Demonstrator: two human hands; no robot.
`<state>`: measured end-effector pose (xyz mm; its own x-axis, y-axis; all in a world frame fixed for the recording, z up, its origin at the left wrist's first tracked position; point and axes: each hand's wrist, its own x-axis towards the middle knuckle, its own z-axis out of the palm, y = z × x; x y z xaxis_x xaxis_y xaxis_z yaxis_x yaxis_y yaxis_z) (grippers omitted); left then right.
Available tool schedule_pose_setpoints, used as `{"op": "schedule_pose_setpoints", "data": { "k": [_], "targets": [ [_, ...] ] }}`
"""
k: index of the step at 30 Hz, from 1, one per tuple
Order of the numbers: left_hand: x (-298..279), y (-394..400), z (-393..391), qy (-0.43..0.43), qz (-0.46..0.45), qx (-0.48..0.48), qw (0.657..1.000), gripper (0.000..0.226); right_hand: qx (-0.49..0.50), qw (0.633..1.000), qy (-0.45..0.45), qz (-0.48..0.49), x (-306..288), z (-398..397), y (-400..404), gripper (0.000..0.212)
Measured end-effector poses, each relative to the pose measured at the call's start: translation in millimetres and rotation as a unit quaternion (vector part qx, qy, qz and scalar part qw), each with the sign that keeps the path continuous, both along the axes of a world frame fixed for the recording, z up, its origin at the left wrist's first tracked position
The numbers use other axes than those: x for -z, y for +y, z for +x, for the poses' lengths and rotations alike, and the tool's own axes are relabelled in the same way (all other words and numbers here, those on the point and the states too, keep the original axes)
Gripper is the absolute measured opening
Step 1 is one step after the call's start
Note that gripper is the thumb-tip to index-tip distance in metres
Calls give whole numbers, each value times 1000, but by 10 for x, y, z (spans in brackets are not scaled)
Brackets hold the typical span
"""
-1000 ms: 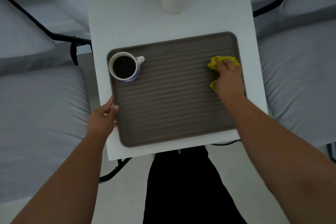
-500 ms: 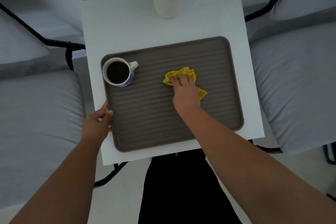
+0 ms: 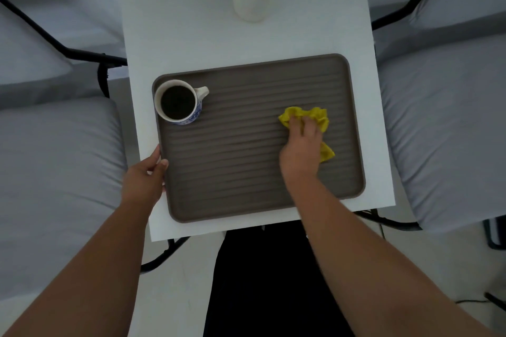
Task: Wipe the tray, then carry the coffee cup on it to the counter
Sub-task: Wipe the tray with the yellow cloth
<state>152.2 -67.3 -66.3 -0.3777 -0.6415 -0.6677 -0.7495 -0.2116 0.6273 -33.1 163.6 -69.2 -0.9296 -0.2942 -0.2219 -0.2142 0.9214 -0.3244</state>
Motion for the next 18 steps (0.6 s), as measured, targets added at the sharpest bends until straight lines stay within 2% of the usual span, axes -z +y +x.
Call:
{"op": "schedule_pose_setpoints", "data": {
  "k": [6, 9, 11, 14, 18],
  "targets": [
    [12, -8, -7, -2, 6, -9, 1000, 42, -192, 981, -6, 39, -119, 657, -675, 56],
    [25, -21, 4, -7, -1, -10, 1000, 41, -353, 934, -27, 54, -119, 902, -903, 50],
    [21, -26, -2, -7, -4, -4, 1000, 41, -420, 906, -23, 57, -75, 907, -896, 53],
    [22, -35, -12, -6, 6, -10, 1000, 40, -458, 888, 14, 48, -14, 693, -632, 51],
    [13, -33, 4, 2, 7, -8, 1000, 39, -433, 900, 45, 38, 54, 371, -27, 44]
  ]
}}
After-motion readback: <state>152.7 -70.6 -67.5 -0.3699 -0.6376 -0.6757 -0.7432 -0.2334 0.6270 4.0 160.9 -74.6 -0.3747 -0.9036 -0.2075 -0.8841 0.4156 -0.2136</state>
